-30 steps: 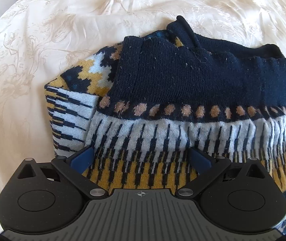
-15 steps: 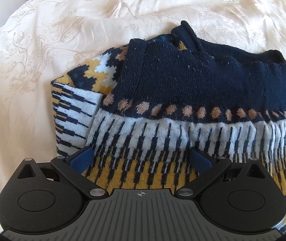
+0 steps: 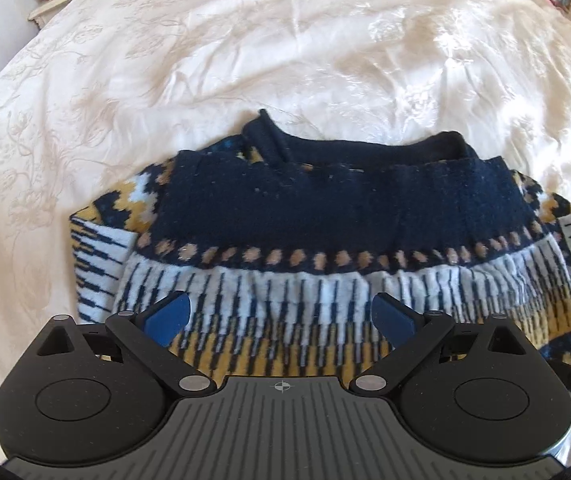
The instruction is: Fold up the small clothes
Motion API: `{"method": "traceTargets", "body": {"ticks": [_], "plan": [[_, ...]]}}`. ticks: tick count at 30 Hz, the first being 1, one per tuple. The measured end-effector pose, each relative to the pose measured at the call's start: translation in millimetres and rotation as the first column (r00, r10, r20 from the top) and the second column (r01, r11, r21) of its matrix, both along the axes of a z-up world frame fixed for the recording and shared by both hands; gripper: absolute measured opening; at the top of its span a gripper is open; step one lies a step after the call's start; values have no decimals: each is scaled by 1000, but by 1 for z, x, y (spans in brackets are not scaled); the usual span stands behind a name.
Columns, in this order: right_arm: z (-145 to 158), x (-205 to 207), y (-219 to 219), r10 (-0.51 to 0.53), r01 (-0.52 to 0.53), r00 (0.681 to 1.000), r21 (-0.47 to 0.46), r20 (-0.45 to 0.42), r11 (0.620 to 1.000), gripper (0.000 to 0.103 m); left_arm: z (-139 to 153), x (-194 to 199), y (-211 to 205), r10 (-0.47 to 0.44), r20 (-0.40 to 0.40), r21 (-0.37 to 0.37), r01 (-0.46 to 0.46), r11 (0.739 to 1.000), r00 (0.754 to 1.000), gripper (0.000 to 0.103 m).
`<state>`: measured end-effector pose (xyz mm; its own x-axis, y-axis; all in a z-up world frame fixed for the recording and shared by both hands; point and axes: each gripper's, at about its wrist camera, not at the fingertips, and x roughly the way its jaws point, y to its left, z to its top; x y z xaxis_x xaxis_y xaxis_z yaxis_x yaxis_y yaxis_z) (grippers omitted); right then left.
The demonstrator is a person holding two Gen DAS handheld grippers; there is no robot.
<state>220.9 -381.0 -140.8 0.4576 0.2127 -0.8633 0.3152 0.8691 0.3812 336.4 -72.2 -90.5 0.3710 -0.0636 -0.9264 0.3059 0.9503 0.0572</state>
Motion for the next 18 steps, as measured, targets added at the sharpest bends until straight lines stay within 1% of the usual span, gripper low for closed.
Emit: {"method": "traceTargets", "body": {"ticks": [2, 8, 12, 15, 18], "plan": [[0, -2, -1, 3, -3, 1000, 7, 12, 1000, 103, -7, 4, -16, -4, -19, 7, 4, 1000, 1000, 98], [-1, -2, -12, 25, -26, 999, 64, 21, 998, 103, -38, 16, -41, 8, -85, 49, -4, 999, 996, 98], [-1, 3, -24, 13, -15, 1000, 130, 15, 991, 103, -56, 23, -47, 15, -109, 71, -7, 997, 994, 101], [-2, 10, -31, 5, -8, 1000, 179, 20, 984, 103, -62, 27, -47, 25, -118, 69, -17, 997, 993, 103], [-4, 20, -36, 6, -11, 1000, 204, 23, 979, 103, -66, 28, -43, 27, -123, 62, -19, 998, 992, 103]]}}
